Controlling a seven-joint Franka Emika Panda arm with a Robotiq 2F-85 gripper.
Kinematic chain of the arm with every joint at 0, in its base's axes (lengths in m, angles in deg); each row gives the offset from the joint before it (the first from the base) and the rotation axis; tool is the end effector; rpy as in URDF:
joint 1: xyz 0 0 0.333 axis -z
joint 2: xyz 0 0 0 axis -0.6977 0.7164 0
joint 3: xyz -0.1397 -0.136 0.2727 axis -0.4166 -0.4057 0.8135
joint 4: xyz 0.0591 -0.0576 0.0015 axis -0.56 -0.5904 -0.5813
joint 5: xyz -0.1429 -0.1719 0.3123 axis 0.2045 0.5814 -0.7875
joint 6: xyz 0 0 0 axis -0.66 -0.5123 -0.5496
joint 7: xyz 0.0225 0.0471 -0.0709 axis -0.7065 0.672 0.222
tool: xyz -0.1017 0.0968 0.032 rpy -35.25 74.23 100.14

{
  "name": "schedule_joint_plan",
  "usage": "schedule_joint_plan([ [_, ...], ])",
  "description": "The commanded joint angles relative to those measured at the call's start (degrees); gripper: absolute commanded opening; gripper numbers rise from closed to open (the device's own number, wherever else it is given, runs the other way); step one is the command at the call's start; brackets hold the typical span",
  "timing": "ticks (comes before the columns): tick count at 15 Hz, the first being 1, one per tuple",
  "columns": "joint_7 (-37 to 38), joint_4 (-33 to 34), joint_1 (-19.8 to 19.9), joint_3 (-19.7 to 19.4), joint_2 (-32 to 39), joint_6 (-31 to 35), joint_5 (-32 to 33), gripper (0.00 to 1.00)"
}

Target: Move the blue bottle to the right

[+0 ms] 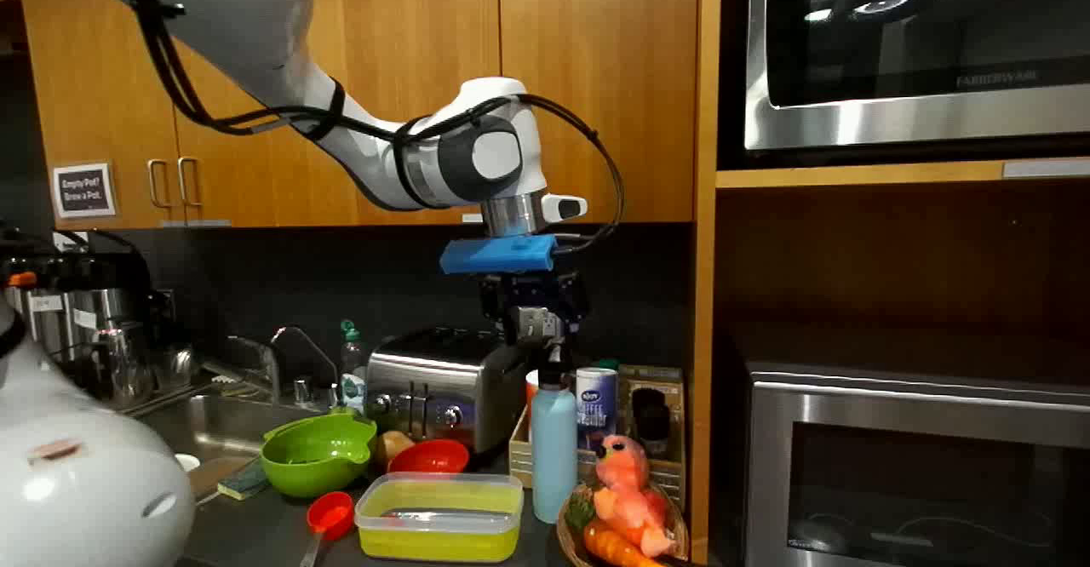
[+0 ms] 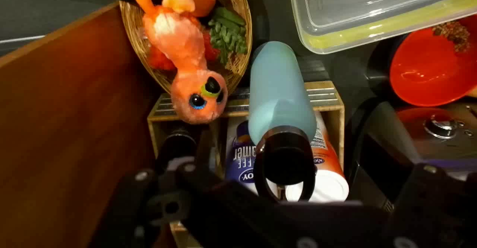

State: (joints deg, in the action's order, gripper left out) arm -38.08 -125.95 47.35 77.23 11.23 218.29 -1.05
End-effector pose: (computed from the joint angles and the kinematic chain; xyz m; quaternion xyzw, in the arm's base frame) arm 0.4163 -0.1117 0.4521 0.9915 0.0270 0.1220 0.0357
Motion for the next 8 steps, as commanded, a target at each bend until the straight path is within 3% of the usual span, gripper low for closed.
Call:
schedule_joint_plan([
  [1, -0.3, 0.1, 0.8, 0.8, 0.1, -0.1, -0.5, 1.00],
  [3, -2.3, 0.7, -1.6, -1.5, 0.6, -1.9, -7.7, 1.00],
  [4, -0.5, 0.1, 0.5, 0.6, 0.1, -0.7, -3.4, 1.00],
  [7, -0.8, 0.1, 0.6, 0.6, 0.2, -0.8, -4.1, 1.00],
  [8, 0.4, 0.2, 2.2, 1.9, 0.3, -1.1, 0.0, 1.00],
])
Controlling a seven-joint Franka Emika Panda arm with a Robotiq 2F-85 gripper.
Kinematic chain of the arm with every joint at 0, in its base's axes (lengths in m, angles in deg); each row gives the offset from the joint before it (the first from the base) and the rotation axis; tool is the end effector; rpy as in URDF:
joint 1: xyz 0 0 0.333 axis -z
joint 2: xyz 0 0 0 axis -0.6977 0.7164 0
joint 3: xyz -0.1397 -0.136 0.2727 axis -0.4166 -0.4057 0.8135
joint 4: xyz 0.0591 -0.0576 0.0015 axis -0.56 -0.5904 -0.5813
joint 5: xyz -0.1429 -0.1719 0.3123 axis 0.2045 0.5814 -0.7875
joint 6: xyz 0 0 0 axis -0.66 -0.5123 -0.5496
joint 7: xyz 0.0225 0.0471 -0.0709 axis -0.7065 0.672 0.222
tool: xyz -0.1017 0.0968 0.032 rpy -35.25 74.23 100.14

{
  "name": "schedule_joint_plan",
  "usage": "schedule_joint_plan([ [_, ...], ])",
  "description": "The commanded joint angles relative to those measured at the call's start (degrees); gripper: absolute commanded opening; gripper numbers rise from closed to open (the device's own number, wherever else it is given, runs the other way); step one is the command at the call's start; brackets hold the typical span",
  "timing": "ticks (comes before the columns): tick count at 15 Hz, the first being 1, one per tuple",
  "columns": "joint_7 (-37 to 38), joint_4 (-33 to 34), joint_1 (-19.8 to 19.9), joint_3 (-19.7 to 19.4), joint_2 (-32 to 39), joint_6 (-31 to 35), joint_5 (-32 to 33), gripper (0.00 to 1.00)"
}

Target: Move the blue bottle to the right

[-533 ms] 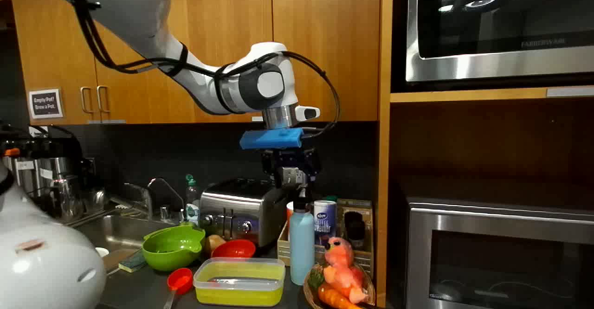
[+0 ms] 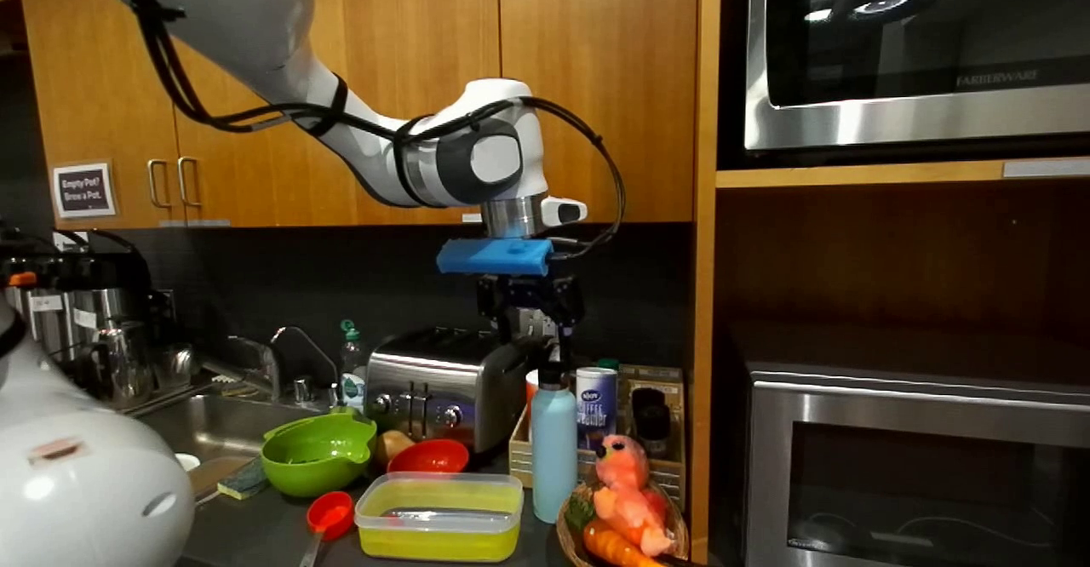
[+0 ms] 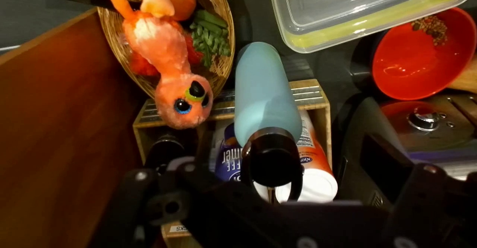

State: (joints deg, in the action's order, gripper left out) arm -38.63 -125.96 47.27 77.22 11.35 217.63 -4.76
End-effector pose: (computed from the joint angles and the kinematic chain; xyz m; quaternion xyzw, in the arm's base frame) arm 0.4159 -0.1078 0.4498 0.9925 0.0139 0.1207 0.0089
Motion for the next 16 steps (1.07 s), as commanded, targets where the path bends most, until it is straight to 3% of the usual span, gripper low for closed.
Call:
schedule_joint_plan([
  [1, 2.9, 0.1, 4.3, 3.7, 0.2, 0.2, 9.5, 1.00],
  [3, 4.5, -0.3, 6.1, 5.1, -0.1, 1.3, 17.1, 1.00],
  [6, 5.5, -0.8, 6.5, 5.7, -0.3, 5.0, 22.0, 1.00],
  [11, 4.7, -1.8, 4.2, 7.0, -0.1, 15.7, 21.9, 1.00],
  [16, 3.6, -3.0, 3.8, 8.0, 1.2, 21.8, 21.6, 1.00],
])
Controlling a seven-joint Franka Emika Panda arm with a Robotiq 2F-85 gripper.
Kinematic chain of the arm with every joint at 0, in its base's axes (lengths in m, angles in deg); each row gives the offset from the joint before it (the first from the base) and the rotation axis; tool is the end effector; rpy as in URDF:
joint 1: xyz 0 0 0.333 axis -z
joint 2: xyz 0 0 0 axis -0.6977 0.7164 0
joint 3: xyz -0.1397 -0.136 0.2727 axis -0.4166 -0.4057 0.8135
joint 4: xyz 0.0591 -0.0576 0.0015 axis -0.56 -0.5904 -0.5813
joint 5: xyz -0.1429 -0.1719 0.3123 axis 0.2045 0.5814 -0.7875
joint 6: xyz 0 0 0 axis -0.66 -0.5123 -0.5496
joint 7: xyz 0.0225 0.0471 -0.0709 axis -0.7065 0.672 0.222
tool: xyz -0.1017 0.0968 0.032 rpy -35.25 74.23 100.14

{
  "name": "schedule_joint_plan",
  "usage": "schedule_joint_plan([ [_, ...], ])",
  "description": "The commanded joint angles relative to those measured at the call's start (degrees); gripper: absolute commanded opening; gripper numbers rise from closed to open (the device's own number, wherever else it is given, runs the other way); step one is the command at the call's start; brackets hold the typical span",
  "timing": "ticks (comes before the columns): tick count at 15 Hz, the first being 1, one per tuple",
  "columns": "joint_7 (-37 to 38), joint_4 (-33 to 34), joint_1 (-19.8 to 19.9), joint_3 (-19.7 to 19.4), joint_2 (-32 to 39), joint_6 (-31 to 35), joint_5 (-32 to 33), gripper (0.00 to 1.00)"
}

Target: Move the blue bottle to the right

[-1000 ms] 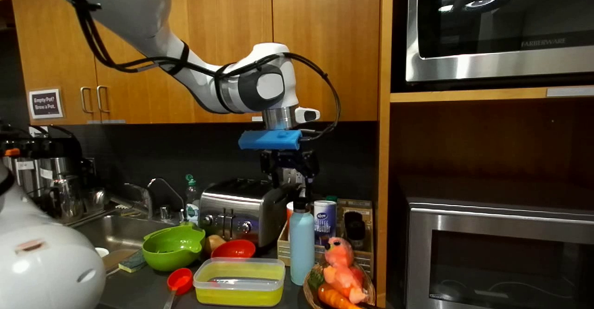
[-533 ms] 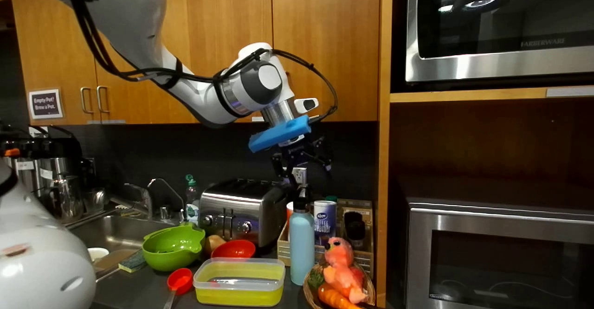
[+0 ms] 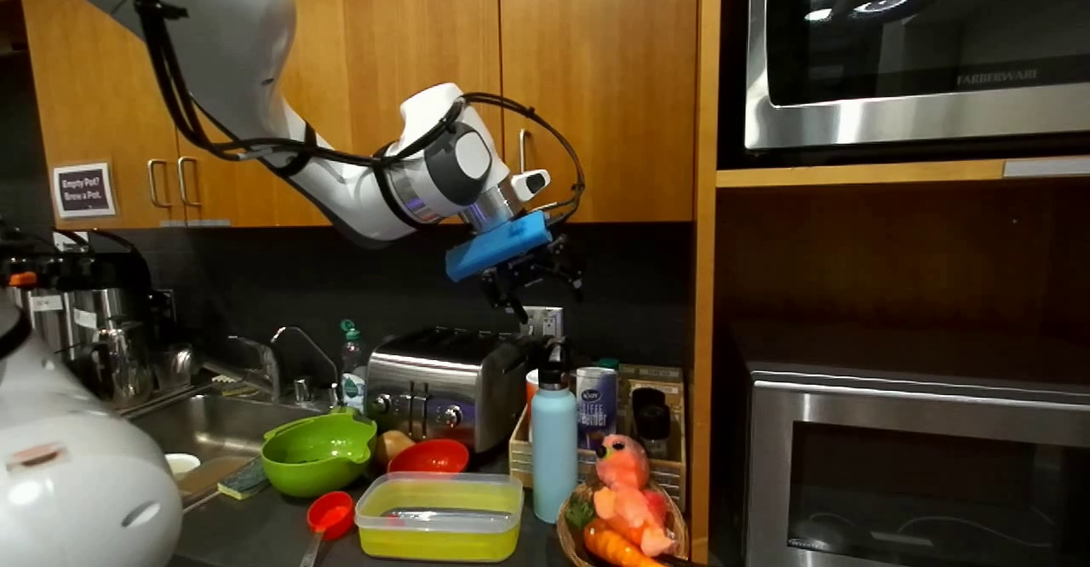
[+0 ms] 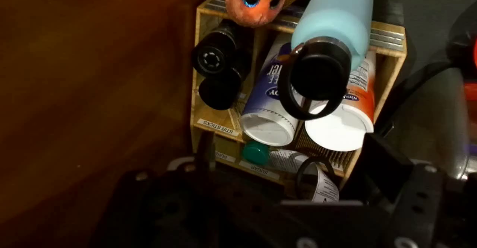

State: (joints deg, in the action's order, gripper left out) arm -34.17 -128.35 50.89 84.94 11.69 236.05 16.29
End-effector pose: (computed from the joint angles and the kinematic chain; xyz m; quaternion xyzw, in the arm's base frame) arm 0.4464 -0.0766 0.4724 0.9479 0.1398 0.2275 0.1735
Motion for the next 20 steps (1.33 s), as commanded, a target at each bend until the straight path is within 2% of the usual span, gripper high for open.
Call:
schedule_joint_plan([
  [1, -1.2, -1.0, 0.5, 0.2, 1.1, 4.0, 0.8, 1.00],
  [11, -6.6, -3.8, 1.5, -3.0, 5.7, 10.0, 0.5, 1.00],
  [16, -10.7, -2.2, 2.9, -2.9, 10.0, 11.6, 5.5, 1.00],
  [20, -12.7, -1.5, 2.6, -3.4, 11.8, 13.4, 6.3, 1.00],
])
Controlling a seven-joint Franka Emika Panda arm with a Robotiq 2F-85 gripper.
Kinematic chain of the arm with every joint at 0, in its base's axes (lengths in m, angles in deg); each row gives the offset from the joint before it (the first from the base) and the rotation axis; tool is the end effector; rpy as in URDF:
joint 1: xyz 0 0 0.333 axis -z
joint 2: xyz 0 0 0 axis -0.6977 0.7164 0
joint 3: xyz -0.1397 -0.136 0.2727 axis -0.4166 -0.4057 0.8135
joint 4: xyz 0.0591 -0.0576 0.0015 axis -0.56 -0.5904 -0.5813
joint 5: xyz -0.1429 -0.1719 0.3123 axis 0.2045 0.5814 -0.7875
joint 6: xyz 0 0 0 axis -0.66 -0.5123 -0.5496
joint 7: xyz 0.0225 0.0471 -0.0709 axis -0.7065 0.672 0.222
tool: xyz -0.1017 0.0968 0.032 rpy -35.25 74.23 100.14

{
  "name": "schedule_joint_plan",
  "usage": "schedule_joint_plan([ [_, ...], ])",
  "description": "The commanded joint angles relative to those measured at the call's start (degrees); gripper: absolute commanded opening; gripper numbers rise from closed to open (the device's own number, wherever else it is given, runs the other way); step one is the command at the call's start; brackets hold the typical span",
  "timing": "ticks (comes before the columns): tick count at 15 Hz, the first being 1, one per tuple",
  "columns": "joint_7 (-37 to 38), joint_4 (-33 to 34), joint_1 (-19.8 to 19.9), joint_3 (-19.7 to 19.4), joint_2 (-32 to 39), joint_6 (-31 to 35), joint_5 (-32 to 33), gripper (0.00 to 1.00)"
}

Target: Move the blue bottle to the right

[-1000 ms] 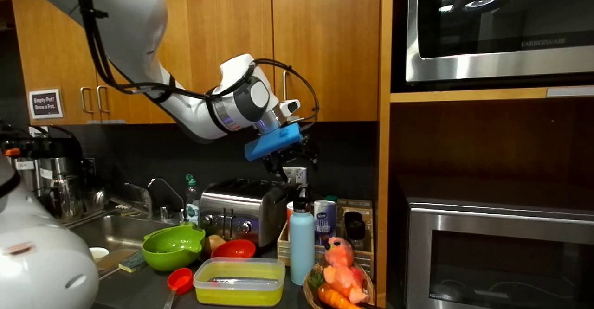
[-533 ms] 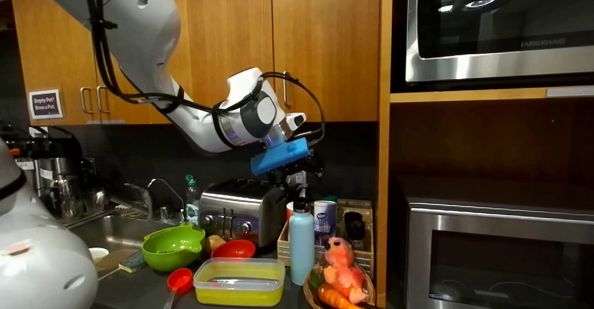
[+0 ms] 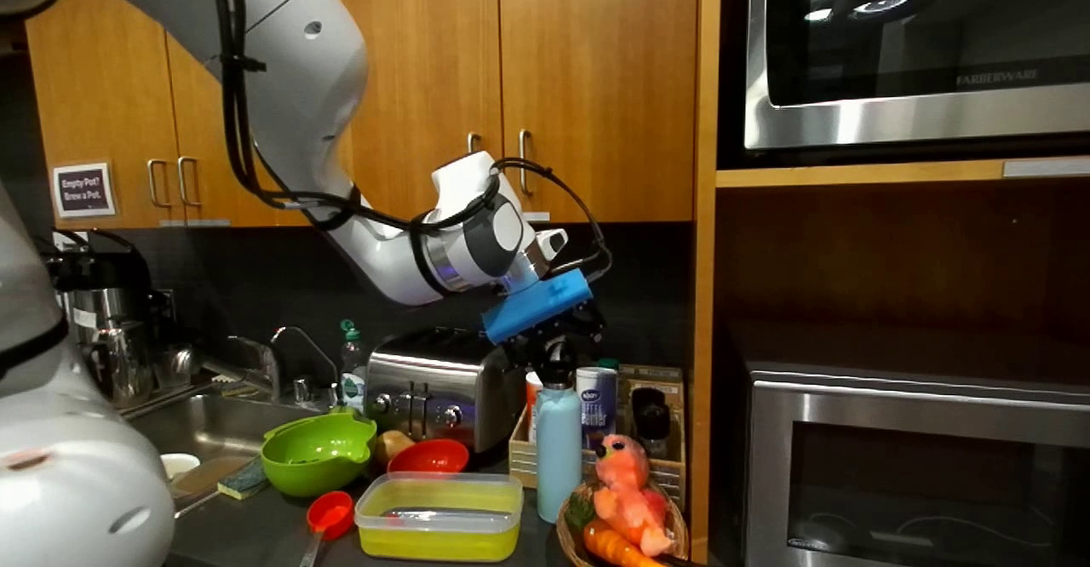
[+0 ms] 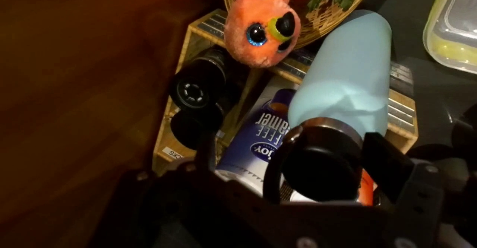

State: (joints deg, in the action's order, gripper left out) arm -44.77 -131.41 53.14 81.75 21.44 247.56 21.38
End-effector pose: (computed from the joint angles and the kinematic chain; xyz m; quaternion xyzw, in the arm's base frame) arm 0.4591 -0.1064 0.3932 0.9315 0.2447 0.1929 0.1876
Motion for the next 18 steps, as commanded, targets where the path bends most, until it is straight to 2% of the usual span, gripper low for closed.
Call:
schedule_joint_plan([
  [1, -2.7, 1.9, 0.0, -0.3, 2.0, 2.0, 0.5, 1.00],
  [5, -3.4, 3.0, -1.2, -0.2, 0.8, 0.9, -1.7, 1.00],
  [10, -2.5, 2.5, -3.3, 0.7, -6.5, -7.0, -5.8, 1.00],
  [15, -1.2, 1.3, -2.6, 0.9, -11.5, -11.0, -5.2, 1.00],
  [18, -2.2, 0.0, -2.2, 0.4, -12.6, -10.9, -4.5, 1.00],
])
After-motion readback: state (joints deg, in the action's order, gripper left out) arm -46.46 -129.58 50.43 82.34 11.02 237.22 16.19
